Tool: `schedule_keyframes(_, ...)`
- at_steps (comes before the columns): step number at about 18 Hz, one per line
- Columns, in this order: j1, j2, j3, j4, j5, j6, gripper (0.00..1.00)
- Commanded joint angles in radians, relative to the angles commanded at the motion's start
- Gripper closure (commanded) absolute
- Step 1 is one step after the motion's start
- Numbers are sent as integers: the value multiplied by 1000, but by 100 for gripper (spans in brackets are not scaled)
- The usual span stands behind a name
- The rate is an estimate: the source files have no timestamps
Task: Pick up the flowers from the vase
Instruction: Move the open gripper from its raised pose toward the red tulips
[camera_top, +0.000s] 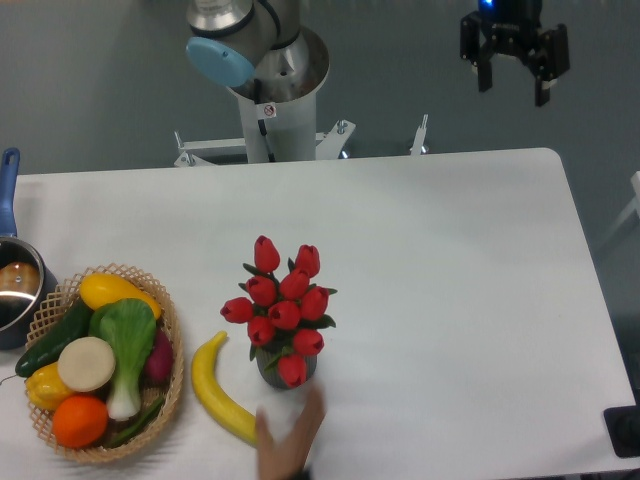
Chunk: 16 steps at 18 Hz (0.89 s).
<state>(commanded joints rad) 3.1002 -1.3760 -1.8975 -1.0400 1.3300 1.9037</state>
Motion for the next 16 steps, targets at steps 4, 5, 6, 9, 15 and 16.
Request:
schedule_keyframes(4, -8, 3, -2, 0, 2, -8, 0)
schedule_keyframes(5, -8, 5, -5, 2, 2, -11, 0)
schedule_keyframes(6, -9, 8, -12, 3, 0, -14, 0)
schedule_keyframes(9, -11, 8, -38, 6, -49, -29, 0)
schedule_keyframes(15, -15, 12, -94, 8, -247, -222, 0)
schedule_keyframes(16, -15, 9, -98, 6, -293, -265, 0)
